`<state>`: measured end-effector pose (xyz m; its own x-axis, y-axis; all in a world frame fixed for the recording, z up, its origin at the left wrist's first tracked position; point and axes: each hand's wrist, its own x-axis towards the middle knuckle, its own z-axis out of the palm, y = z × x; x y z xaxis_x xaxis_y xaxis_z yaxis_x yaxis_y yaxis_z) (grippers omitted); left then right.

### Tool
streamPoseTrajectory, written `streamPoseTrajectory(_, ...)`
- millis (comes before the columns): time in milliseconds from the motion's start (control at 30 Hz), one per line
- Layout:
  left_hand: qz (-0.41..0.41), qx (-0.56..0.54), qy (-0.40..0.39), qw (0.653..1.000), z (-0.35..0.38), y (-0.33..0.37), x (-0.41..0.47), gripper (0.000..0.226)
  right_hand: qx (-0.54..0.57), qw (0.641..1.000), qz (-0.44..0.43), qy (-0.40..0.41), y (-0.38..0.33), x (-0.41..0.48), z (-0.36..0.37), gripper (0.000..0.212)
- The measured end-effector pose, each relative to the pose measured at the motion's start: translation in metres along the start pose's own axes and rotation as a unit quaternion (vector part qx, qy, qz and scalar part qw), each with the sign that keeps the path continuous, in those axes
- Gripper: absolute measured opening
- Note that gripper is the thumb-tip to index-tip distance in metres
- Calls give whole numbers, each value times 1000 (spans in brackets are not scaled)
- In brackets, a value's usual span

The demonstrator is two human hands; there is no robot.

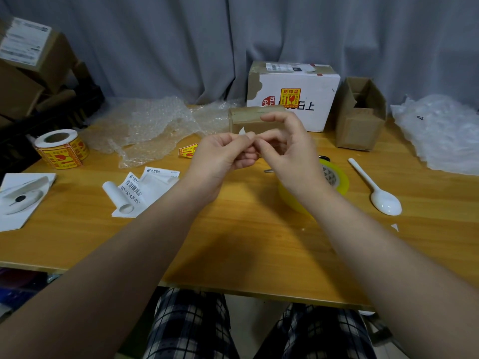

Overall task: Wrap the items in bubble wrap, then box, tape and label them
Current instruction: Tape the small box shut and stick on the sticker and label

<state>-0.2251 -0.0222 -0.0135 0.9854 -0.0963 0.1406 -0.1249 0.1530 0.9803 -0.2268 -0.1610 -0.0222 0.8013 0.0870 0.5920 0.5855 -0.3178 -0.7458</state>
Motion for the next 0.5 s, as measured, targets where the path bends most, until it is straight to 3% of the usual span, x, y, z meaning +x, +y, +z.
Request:
streamPoseTrajectory(333,-103,15,25,994,1,5,3,15,-183,976,-111,-42,6,-4,-3,36)
streamPoseTrajectory(500,-85,8,21,996,4,2,1,18,-136,987,-80,-34,6,-4,-2,37)
